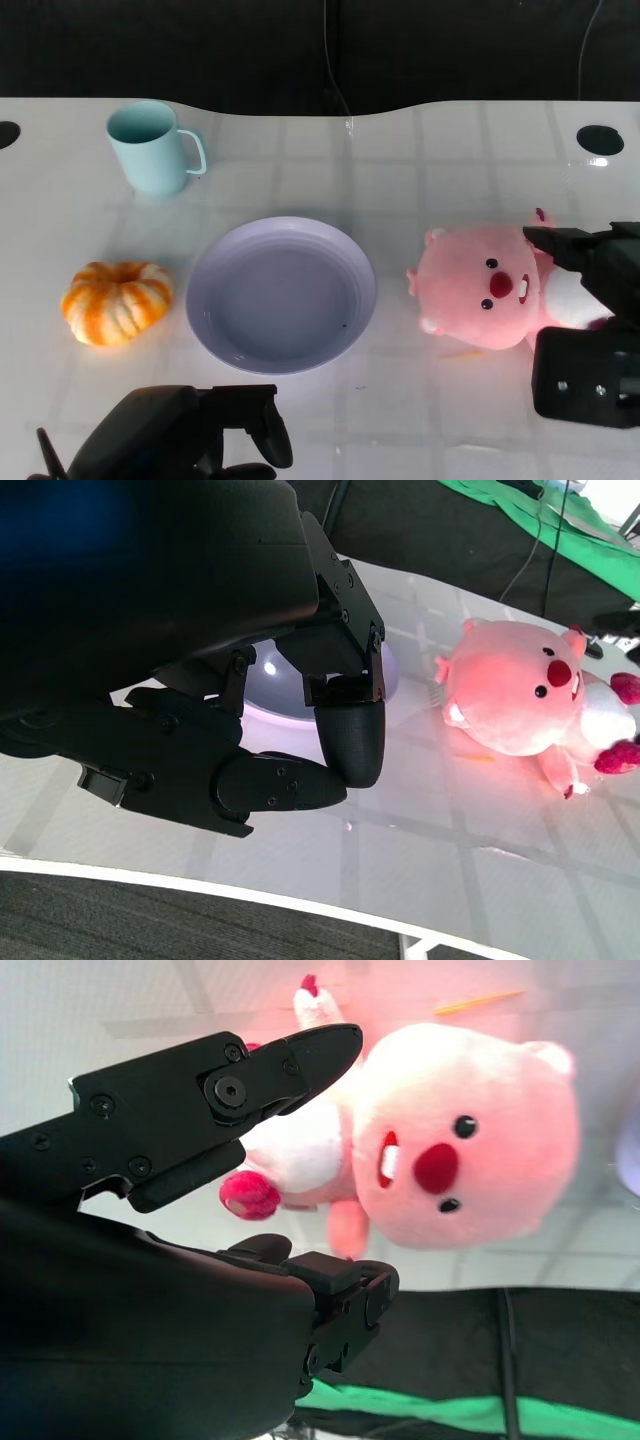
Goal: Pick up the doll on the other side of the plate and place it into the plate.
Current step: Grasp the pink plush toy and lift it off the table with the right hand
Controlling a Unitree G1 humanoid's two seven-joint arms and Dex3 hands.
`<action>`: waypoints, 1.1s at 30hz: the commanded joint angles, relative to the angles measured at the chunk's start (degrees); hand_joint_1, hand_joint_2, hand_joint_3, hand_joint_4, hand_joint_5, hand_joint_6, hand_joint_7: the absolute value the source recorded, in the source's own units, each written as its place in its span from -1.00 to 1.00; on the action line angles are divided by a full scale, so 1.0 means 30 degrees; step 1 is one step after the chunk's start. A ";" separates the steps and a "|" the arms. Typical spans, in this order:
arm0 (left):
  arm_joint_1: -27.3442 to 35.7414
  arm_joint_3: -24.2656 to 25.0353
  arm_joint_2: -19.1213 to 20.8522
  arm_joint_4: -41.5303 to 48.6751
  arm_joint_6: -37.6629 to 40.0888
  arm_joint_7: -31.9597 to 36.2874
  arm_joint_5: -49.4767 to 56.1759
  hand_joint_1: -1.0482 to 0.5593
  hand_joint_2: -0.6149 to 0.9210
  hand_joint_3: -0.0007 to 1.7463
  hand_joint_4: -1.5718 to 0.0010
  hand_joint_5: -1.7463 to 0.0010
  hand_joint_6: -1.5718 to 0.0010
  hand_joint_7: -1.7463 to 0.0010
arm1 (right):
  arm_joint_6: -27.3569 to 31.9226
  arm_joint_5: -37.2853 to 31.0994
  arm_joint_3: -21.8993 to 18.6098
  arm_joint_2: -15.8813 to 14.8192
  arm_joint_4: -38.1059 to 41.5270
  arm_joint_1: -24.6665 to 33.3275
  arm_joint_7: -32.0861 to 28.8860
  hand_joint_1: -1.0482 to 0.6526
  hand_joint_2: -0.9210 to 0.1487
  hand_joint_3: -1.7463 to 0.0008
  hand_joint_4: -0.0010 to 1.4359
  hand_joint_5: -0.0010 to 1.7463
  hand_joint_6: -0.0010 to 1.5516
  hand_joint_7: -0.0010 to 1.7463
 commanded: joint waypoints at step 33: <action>0.1112 0.0009 -0.0094 -0.1548 0.0462 -0.0025 0.0305 -0.12 1.00 -0.56 0.18 -0.93 0.21 -0.46 | -0.3247 0.0266 0.6106 0.3276 1.9036 -0.9012 -0.5339 -0.15 -1.00 0.97 0.38 -0.85 0.22 -0.86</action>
